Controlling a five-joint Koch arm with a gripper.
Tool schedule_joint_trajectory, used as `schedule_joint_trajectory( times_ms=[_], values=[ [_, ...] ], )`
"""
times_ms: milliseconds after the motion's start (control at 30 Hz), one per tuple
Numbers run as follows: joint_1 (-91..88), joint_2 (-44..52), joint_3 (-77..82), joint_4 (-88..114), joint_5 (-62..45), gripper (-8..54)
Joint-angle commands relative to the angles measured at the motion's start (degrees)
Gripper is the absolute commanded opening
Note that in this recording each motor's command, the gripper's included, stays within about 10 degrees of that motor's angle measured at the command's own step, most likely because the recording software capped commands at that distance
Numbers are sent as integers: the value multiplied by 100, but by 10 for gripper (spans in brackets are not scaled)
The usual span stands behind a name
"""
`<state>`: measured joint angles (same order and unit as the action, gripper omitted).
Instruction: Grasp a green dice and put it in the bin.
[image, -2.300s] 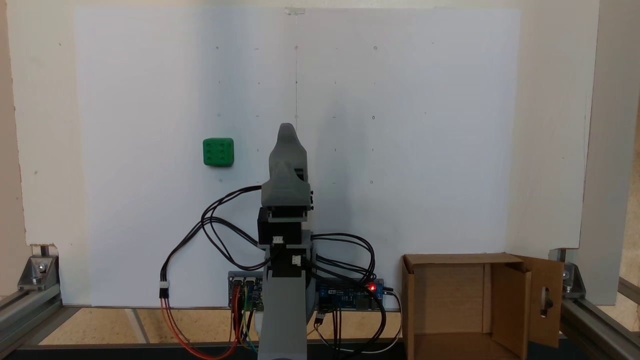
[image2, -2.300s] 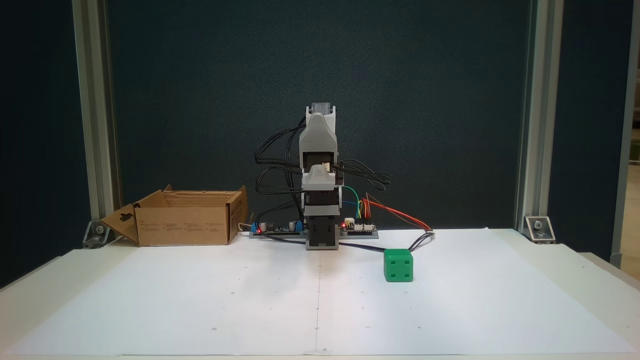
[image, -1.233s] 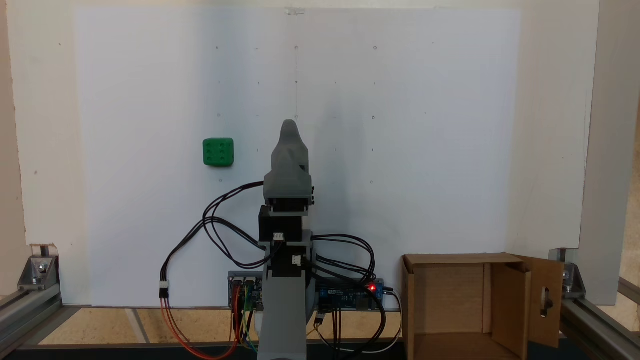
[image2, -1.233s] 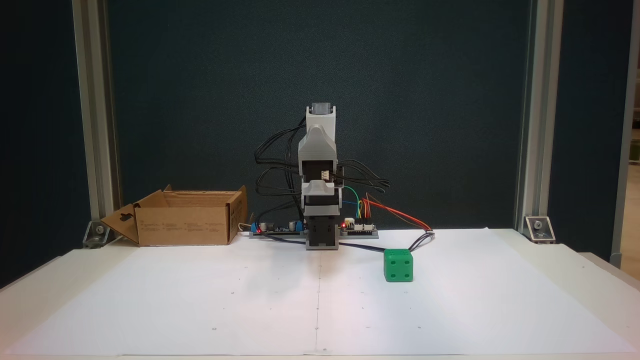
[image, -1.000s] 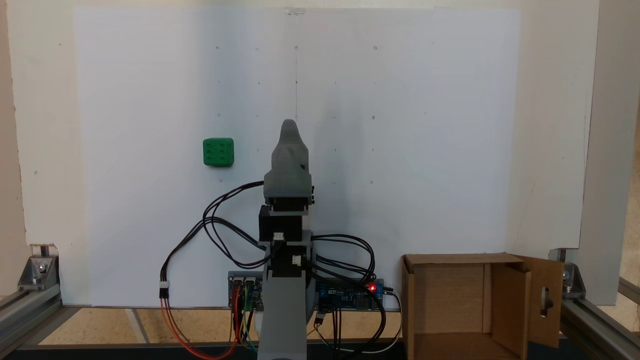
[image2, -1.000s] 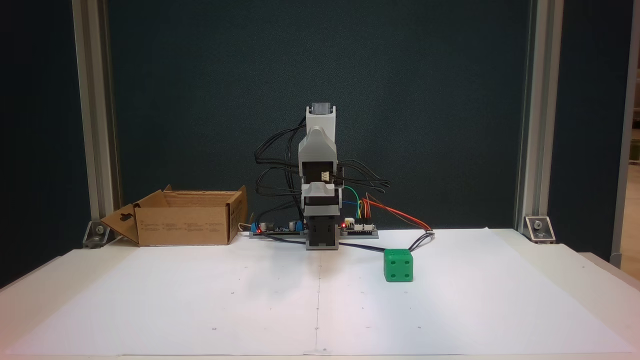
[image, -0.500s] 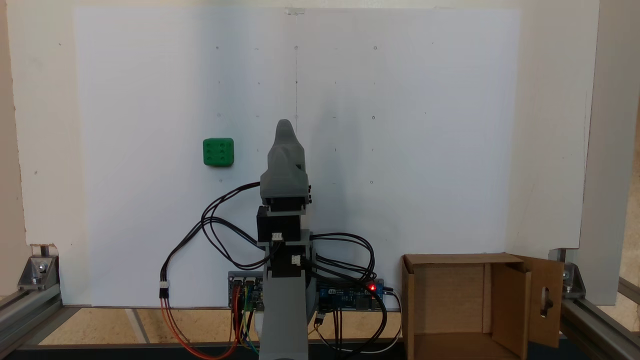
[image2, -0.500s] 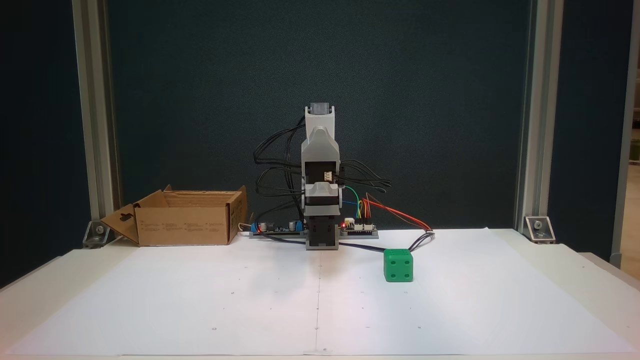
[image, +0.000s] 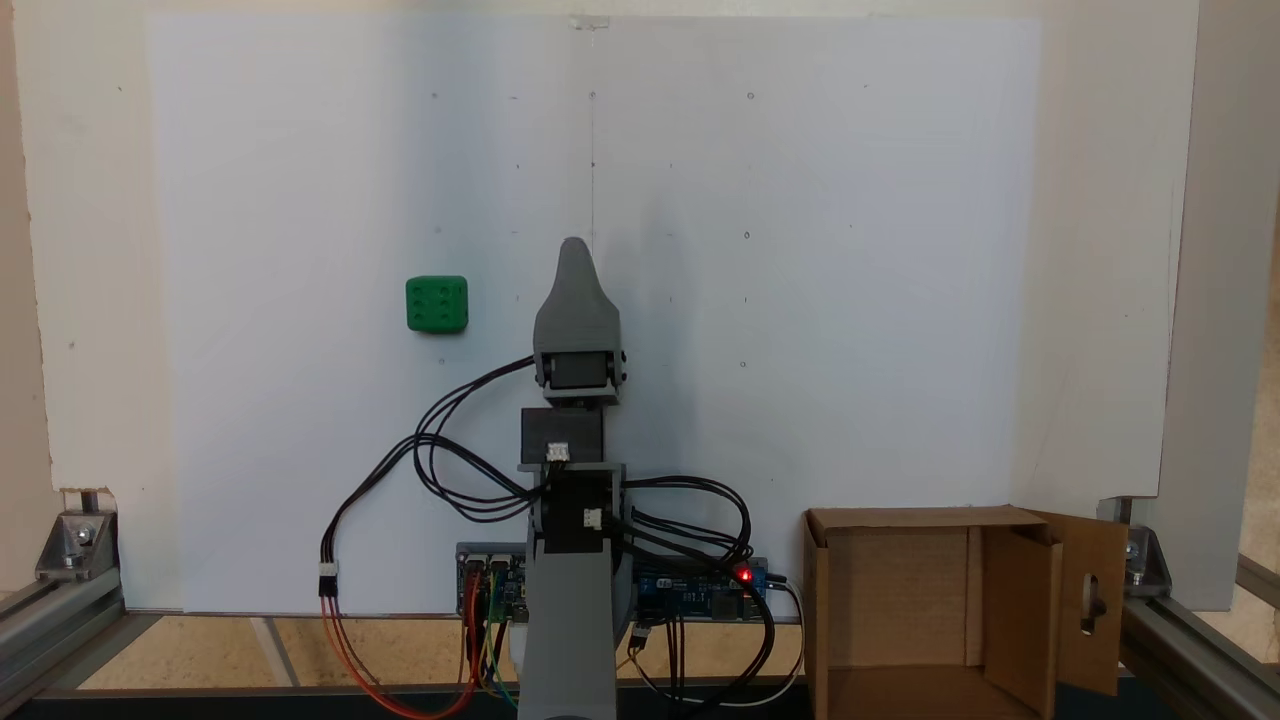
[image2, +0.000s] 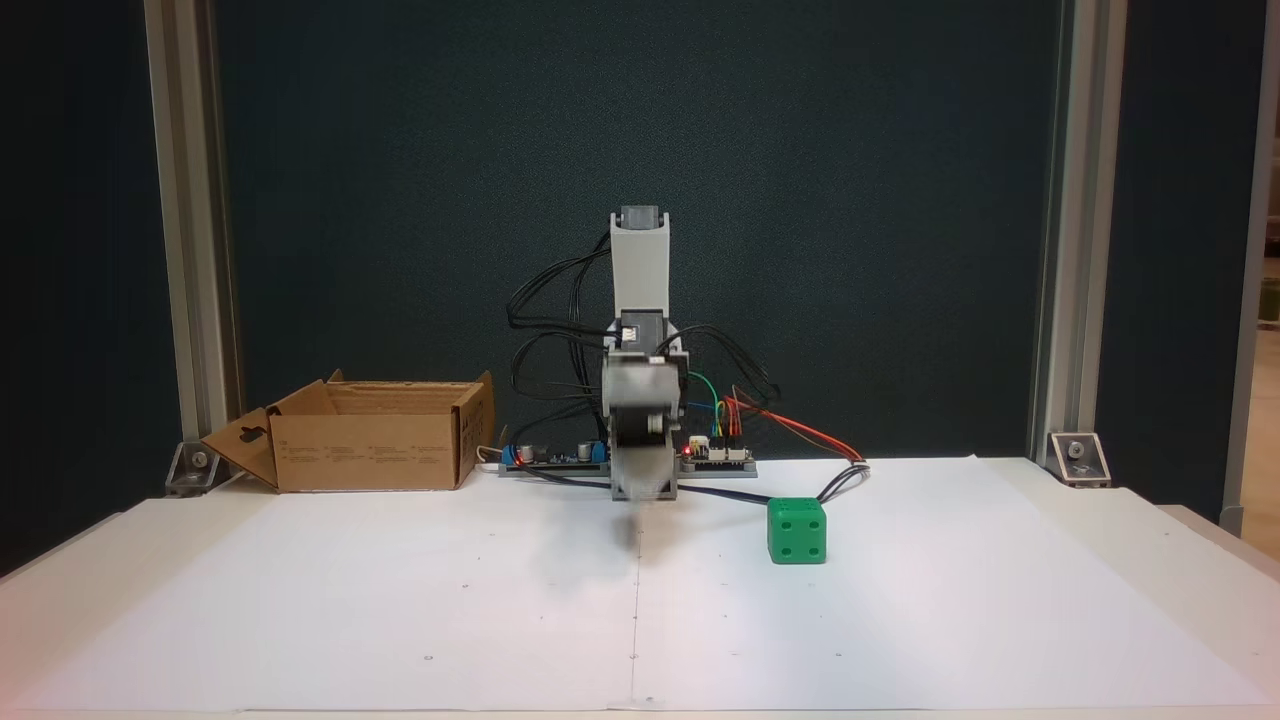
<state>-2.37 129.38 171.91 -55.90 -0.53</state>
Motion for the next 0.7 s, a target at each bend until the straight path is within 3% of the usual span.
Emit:
schedule_joint_trajectory(
  times_ms=[0,367,667],
  values=[
    [0,633,-721,912,35,439],
    [-9,624,-3744,5078,1978,433],
    [-1310,598,-5256,8409,3718,430]
  ],
)
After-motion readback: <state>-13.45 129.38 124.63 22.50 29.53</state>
